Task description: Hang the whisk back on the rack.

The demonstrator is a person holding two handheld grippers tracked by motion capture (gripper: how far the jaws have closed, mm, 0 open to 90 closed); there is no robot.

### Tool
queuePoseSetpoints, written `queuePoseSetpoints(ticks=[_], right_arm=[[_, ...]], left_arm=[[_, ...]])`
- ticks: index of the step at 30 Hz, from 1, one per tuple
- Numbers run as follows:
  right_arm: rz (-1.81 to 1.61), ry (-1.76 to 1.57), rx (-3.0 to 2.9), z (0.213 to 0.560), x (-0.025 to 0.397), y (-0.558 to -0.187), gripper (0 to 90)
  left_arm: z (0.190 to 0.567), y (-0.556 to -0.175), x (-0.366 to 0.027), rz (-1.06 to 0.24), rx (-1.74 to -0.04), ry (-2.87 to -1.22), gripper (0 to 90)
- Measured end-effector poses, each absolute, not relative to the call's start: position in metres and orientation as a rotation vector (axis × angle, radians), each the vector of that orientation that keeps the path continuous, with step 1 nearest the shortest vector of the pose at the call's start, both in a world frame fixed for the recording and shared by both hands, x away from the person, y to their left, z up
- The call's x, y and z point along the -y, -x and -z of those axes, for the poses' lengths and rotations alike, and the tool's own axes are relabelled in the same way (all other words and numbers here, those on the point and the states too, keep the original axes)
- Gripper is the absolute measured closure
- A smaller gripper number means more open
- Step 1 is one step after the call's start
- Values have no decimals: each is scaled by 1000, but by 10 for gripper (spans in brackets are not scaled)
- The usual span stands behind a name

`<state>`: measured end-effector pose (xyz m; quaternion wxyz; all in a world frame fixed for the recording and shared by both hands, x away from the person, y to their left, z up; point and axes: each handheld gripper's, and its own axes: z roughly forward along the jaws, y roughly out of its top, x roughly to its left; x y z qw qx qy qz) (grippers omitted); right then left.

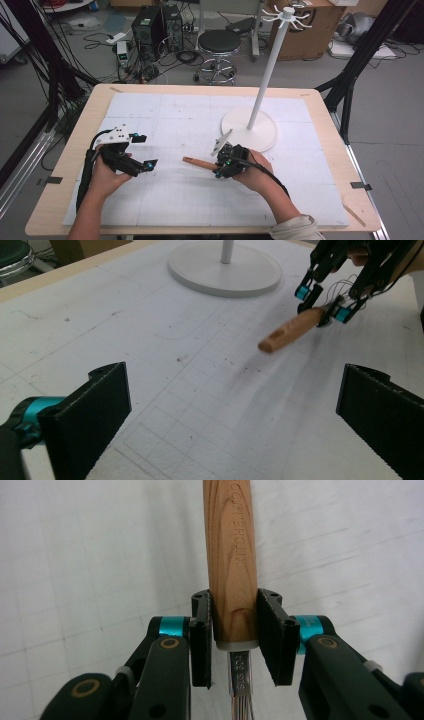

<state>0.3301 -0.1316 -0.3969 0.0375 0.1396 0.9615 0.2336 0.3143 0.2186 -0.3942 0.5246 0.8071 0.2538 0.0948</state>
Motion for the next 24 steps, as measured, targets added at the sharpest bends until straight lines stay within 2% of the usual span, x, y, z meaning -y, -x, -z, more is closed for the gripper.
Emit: queuePoseSetpoints(ticks=[8, 24], right_arm=[[-1025, -536, -2826, 366, 167, -333, 693], [-1257, -602, -2569, 323, 213, -325, 706]], left_arm=[[394, -314, -218, -224, -609, -1926, 16], [395, -314, -217, -223, -604, -1930, 16]])
